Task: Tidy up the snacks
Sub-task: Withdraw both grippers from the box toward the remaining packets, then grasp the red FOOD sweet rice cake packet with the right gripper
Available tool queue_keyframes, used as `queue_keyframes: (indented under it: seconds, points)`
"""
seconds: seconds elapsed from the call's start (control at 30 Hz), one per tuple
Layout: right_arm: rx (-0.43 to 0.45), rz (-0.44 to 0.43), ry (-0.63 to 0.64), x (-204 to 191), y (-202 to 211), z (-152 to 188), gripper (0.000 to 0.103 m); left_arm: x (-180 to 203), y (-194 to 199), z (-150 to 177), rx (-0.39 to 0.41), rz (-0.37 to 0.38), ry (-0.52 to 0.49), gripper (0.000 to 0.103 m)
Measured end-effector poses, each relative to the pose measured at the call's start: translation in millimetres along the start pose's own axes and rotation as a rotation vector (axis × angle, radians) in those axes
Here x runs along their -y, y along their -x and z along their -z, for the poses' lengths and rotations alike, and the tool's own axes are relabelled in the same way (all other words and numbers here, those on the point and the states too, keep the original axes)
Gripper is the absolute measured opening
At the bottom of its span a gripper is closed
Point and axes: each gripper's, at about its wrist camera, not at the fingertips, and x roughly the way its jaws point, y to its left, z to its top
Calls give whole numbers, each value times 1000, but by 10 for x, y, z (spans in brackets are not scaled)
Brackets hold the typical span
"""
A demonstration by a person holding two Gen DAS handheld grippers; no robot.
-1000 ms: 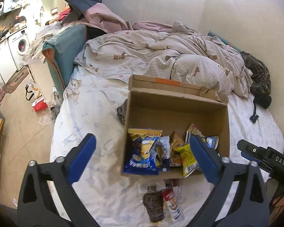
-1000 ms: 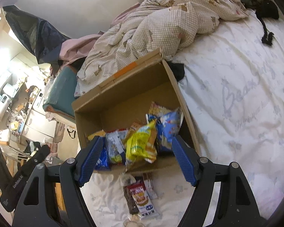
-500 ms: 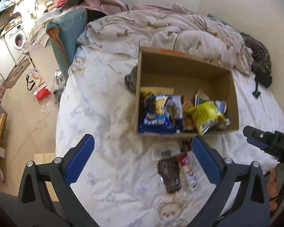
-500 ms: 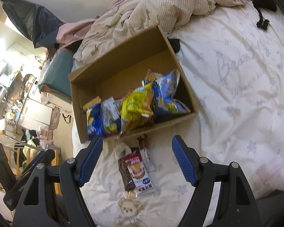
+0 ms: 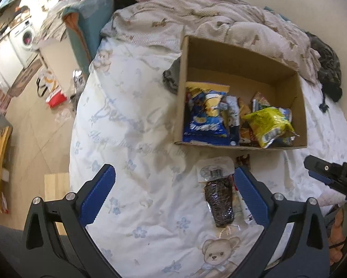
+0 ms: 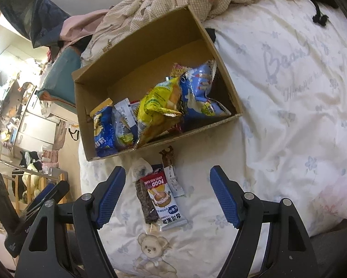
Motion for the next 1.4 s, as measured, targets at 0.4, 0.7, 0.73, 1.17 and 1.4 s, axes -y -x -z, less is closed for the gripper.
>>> queue_keyframes:
  seconds: [0.4,0.7,0.73,1.17,1.4]
  points:
    - [-213,92,44,-66,-676,84,78,-211,-240,-5,-108,14,134,101]
    - [-396,120,222,-358,-1134,361,68,-145,-361,-23,-151,43,147,101]
    - [-399,130,224,-356,-1164,369,68,-138,-368,-21,-155,46,145,101]
    - [-340,47,190,-325,-638,467,31,-53,-534,119,-209,21,106,101]
    - [-242,50,78,-89,-397,421,31,420,-819,387,-306,112,21,101]
